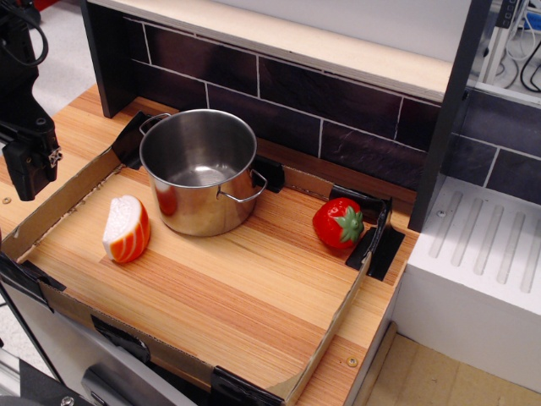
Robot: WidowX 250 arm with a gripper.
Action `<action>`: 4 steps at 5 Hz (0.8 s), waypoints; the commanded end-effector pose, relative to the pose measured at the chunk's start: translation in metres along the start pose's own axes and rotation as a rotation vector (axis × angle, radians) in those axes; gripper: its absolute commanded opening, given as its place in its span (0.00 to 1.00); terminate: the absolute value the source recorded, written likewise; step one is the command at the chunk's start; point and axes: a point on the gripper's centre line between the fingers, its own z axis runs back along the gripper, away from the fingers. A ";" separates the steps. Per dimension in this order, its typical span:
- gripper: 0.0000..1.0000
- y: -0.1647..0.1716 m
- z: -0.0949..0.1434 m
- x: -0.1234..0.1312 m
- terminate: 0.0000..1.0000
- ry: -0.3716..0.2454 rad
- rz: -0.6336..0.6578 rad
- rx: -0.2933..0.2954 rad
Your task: Topple metal pot
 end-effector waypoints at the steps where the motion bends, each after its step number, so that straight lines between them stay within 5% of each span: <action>1: 1.00 0.000 0.000 0.000 0.00 0.000 0.000 0.000; 3: 1.00 0.000 0.021 0.044 0.00 -0.047 -0.129 -0.044; 4: 1.00 -0.006 0.037 0.072 0.00 -0.100 -0.261 -0.110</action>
